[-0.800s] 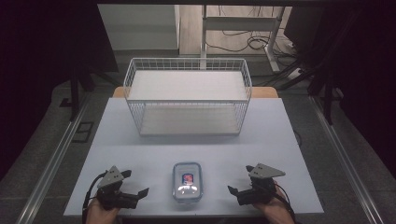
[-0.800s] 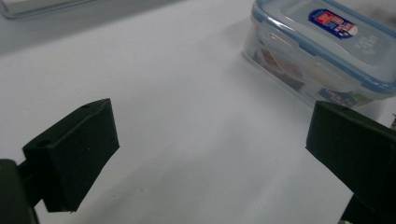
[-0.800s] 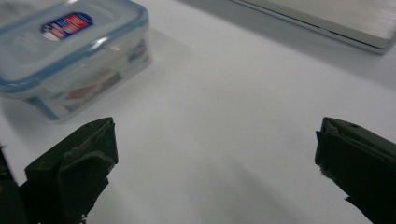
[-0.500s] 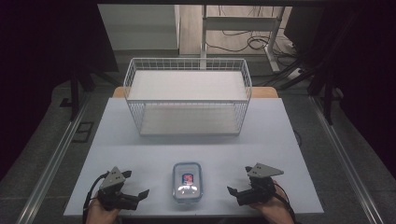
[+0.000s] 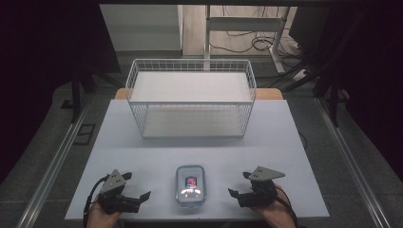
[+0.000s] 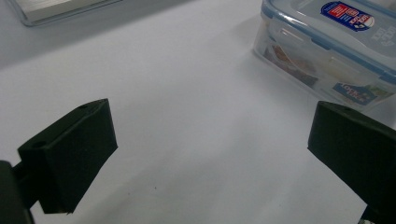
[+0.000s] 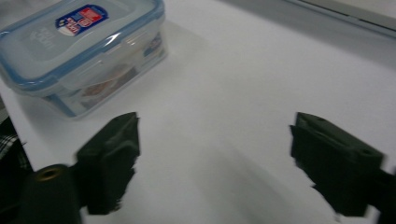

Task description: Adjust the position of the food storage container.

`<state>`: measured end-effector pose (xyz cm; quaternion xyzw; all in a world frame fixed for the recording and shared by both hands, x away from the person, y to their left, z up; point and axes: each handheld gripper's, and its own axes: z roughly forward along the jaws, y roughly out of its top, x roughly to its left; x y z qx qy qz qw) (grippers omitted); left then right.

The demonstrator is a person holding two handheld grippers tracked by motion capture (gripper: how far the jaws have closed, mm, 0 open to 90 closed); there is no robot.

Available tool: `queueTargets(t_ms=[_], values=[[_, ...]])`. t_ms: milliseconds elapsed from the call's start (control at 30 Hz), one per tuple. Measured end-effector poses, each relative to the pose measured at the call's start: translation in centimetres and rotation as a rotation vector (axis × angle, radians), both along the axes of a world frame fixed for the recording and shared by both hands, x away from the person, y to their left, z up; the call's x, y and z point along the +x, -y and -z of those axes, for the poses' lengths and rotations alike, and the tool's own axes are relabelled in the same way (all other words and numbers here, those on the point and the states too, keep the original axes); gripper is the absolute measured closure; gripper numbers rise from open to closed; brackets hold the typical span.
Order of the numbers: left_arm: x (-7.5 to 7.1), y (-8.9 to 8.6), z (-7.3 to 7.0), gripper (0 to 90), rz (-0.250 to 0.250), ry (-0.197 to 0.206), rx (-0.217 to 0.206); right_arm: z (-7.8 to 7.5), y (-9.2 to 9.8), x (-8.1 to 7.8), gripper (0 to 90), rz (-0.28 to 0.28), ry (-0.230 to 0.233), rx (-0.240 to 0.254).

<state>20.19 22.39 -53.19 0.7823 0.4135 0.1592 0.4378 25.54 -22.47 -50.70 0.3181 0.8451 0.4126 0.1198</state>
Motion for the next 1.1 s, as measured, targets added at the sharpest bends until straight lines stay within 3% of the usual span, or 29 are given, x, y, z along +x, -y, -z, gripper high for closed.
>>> queueTargets(t_ms=[167, 300, 400, 567, 733, 833, 933, 1000, 1067, 1100], values=[[0.0, -0.1, -0.1, 0.7, -0.010, 0.007, -0.005, -0.2, -1.6, -0.6, 51.3, -0.080, -0.022, -0.006], [-0.1, -0.4, -0.2, 1.0, -0.023, 0.005, -0.028, 0.2, -3.7, -1.0, 77.5, -0.175, -0.082, 0.001], [-0.1, -0.5, -0.3, 1.2, -0.027, -0.006, -0.033, 0.6, -5.3, -1.1, 88.5, -0.214, -0.094, 0.003], [-0.3, -1.0, -0.8, 2.9, -0.027, -0.023, -0.059, 1.2, -7.6, -1.3, 89.0, -0.263, -0.104, -0.042], [-0.9, -1.4, -1.1, 14.7, -0.023, -0.028, -0.058, 1.8, -9.6, -1.8, 89.0, -0.308, -0.121, -0.047], [-1.5, -1.7, -1.6, 31.0, 0.005, -0.024, -0.101, 1.9, -11.6, -1.8, 89.0, -0.331, -0.111, -0.062], [-2.0, -1.6, -1.6, 51.2, 0.050, -0.047, -0.130, 1.9, -12.5, -1.5, 89.0, -0.342, -0.104, -0.076], [-2.3, -1.0, -1.5, 64.6, 0.083, -0.075, -0.118, 1.5, -11.9, -1.2, 89.0, -0.328, -0.084, -0.088], [-2.8, -0.2, -1.4, 73.7, 0.106, -0.091, -0.093, 0.9, -10.7, -0.4, 89.0, -0.279, -0.056, -0.097], [-3.0, 0.3, -1.4, 77.6, 0.123, -0.101, -0.088, 0.7, -10.1, 0.2, 89.0, -0.247, -0.054, -0.079]])
